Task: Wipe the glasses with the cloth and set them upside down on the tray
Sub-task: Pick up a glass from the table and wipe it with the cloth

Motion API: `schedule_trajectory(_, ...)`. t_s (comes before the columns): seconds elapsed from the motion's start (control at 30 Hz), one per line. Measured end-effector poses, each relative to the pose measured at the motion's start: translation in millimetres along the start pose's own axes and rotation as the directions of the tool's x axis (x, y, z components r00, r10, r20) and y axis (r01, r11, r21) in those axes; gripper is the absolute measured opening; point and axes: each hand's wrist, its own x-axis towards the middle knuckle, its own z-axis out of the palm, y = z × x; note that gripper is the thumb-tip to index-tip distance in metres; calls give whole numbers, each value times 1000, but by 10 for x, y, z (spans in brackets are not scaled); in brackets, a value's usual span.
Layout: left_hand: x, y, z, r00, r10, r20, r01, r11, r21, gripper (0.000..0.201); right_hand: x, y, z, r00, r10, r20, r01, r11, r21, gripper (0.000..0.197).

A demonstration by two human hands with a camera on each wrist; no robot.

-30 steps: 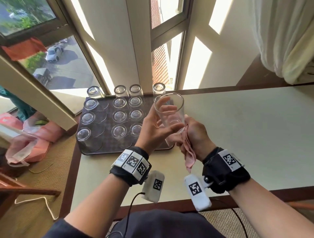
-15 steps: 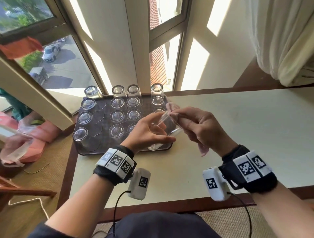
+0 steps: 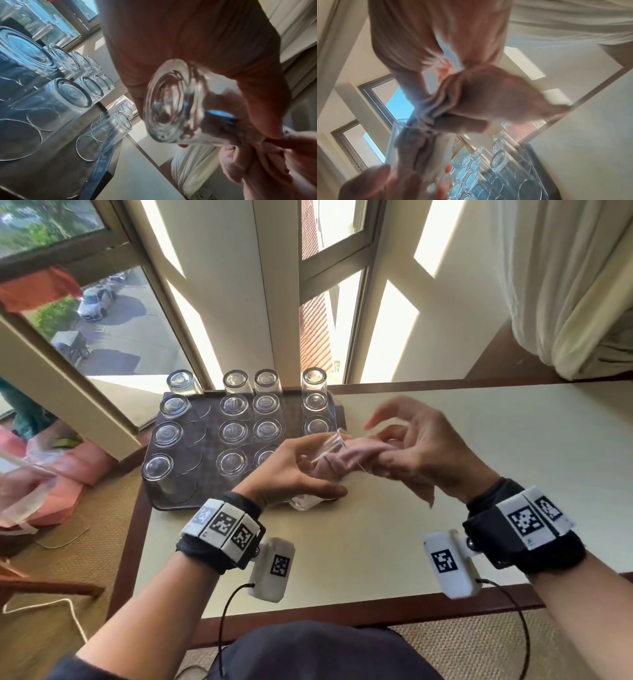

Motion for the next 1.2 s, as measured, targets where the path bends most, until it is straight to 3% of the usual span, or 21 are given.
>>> schedule_trajectory(0.07,8,30,-24,1000,3,6,-3,998,-56,85,-14,116,68,972,-76,-224,80,997,13,30)
schedule_trajectory(0.13,23,32,-28,999,16,33,-13,998,-68,81,-25,214,206,940,-98,-327,124,991,60,20)
schedule_trajectory(0.2,26,30,-30,999,20,44,-16,995,-94,76,-60,275,271,948,-160,-276,169,986,10,15)
schedule_trajectory(0.27,23,47,-33,999,8,44,-2,992,-123,73,-89,270,221,990,-124,-62,133,979,152,27)
schedule_trajectory(0.33,33,79,-21,998,-6,63,13,992,-123,71,-85,250,171,980,-99,171,57,970,235,42)
schedule_trajectory(0.4,54,92,13,996,-23,89,35,991,-127,75,-35,278,186,967,-90,240,63,991,116,41)
schedule_trajectory(0.5,65,90,55,993,-53,106,72,980,-187,90,22,306,231,980,-92,175,85,995,49,33)
schedule_trajectory(0.67,54,98,29,993,-53,109,88,936,-340,96,4,311,256,985,-175,11,169,965,198,26)
schedule_trajectory(0.73,39,124,8,999,-20,41,38,862,-505,95,30,273,228,974,-218,-68,228,941,252,22)
schedule_trajectory(0.8,40,174,1,1000,-5,-2,3,766,-643,89,85,209,172,952,-283,-115,299,941,159,25)
schedule_trajectory(0.83,48,210,5,1000,-9,-26,-11,758,-652,86,113,169,153,946,-307,-104,316,945,88,26)
schedule_trajectory(0.9,68,279,-1,995,5,-104,-64,818,-572,80,145,89,137,957,-287,-44,288,958,12,27)
schedule_trajectory(1.0,51,304,-21,972,73,-223,-166,887,-432,78,148,79,103,984,-175,45,172,983,70,27)
schedule_trajectory(1.03,25,296,-23,957,122,-264,-210,919,-333,78,140,94,93,991,-120,53,112,985,134,28)
schedule_trajectory(1.1,-7,278,-54,897,338,-284,-326,941,90,74,136,137,85,997,-7,80,-19,951,309,40)
schedule_trajectory(1.17,-9,265,-107,802,580,-141,-421,717,556,70,130,212,114,991,71,110,-112,893,437,53)
schedule_trajectory(1.2,4,258,-145,777,625,-76,-437,623,649,70,128,247,140,991,88,97,-124,869,479,56)
